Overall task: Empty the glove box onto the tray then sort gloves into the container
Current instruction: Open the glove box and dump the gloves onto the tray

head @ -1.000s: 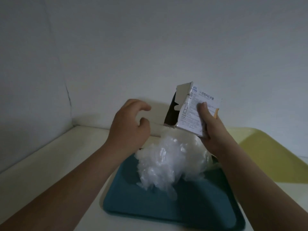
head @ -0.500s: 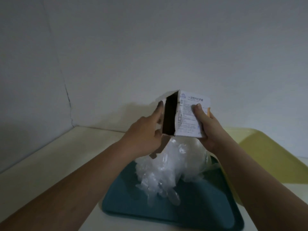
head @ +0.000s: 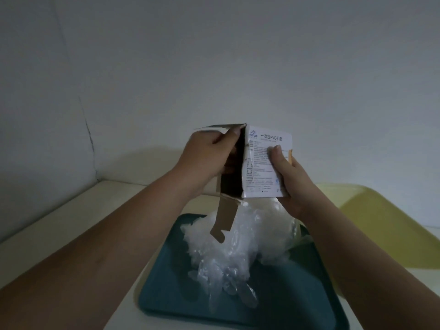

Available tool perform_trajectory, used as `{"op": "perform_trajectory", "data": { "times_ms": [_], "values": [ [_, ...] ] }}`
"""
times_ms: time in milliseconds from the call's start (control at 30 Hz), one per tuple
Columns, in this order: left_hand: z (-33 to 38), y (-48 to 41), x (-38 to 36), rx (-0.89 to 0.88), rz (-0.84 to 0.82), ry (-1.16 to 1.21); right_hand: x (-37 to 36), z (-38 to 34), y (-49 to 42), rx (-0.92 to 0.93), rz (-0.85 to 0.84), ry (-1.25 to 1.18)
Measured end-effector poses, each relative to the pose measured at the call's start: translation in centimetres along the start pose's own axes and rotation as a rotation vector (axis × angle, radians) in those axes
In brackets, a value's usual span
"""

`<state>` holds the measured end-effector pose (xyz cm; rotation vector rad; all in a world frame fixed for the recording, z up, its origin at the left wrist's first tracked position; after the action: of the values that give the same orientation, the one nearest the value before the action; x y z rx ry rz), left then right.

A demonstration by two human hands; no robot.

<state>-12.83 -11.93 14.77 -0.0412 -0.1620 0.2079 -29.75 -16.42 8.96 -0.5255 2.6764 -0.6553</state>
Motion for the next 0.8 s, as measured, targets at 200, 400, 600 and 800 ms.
{"op": "perform_trajectory", "data": {
  "times_ms": [200, 400, 600, 800],
  "values": [
    [-1.0, 1.6, -6.4, 0.205, -0.513, 0.273, -2.7, -0.8, 0.0, 0.006, -0.025, -0.022],
    [-1.1, 2.0, -6.6, 0.202, -0.561, 0.234, -3.0, -0.5, 0.5, -0.01, -0.009, -0.004],
    [-1.5, 1.7, -3.3, 0.114, -0.336, -0.153, -2.3, 0.6, 0.3, -0.005, 0.122, 0.057],
    [0.5, 1.0, 4.7, -0.125, 0.03, -0.639, -2.3, -0.4, 0.2, 0.142, 0.181, 0.719]
  ]
}}
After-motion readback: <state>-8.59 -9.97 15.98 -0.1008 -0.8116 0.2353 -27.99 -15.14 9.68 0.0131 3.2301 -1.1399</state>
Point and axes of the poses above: each hand's wrist, its own y-axis away from the middle knuckle, its own x-axis out of the back of the hand, z = x × y, the point moved 10 cm from there along -y, towards the middle knuckle, and after that the axes turned 15 degrees about x, right-handed, at the moved point
